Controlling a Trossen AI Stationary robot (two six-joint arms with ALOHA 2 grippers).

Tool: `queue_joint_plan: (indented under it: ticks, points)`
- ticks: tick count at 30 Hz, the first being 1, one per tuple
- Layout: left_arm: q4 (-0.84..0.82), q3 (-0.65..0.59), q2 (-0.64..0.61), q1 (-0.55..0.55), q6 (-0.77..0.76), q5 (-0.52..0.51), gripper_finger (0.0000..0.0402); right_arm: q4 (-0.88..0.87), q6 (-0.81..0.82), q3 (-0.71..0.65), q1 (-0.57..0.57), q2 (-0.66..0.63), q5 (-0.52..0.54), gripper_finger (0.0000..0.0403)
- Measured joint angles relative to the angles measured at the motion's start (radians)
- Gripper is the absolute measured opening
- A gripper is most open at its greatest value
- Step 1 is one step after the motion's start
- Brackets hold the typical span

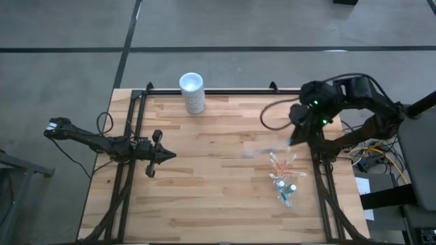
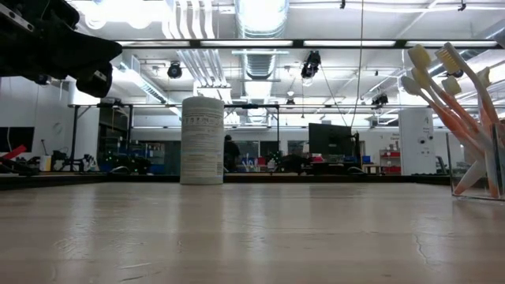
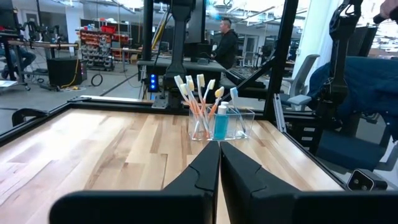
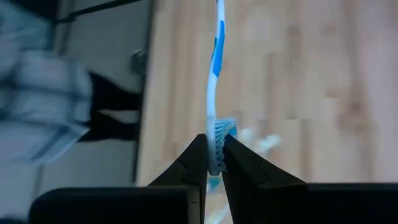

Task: Pick & Place toothbrushing station
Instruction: Put the blue toothbrush into the bottom section of the transparent organizer

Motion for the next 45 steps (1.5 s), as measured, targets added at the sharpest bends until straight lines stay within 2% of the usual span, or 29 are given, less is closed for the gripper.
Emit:
queue_joint_plan:
  ticks: [3, 12, 18, 24, 30, 36, 45]
  points:
    - [0.000, 0.000, 0.000, 0.000, 0.000, 0.000, 0.0017, 0.000, -0.006, -0.043, 0.040, -0.038, -0.056, 0.0031]
    - [-0.001, 0.000, 0.000, 0.000, 0.000, 0.000, 0.0018, 0.000, -0.042, -0.214, 0.164, -0.162, -0.099, 0.0031]
    - [-0.002, 0.000, 0.000, 0.000, 0.000, 0.000, 0.0017, 0.000, 0.082, -0.327, 0.235, -0.229, -0.111, 0.0031]
    - [-0.002, 0.000, 0.000, 0.000, 0.000, 0.000, 0.0017, 0.000, 0.215, -0.403, 0.289, -0.273, -0.216, 0.0031]
    - [-0.002, 0.000, 0.000, 0.000, 0.000, 0.000, 0.0018, 0.000, 0.259, -0.431, 0.332, -0.311, -0.235, 0.0031]
    - [-0.003, 0.000, 0.000, 0.000, 0.000, 0.000, 0.0016, 0.001, 0.420, -0.451, 0.341, -0.326, -0.234, 0.0031]
    - [-0.006, 0.000, 0.000, 0.000, 0.000, 0.000, 0.0017, 0.000, 0.636, -0.558, 0.341, -0.333, -0.255, 0.0031]
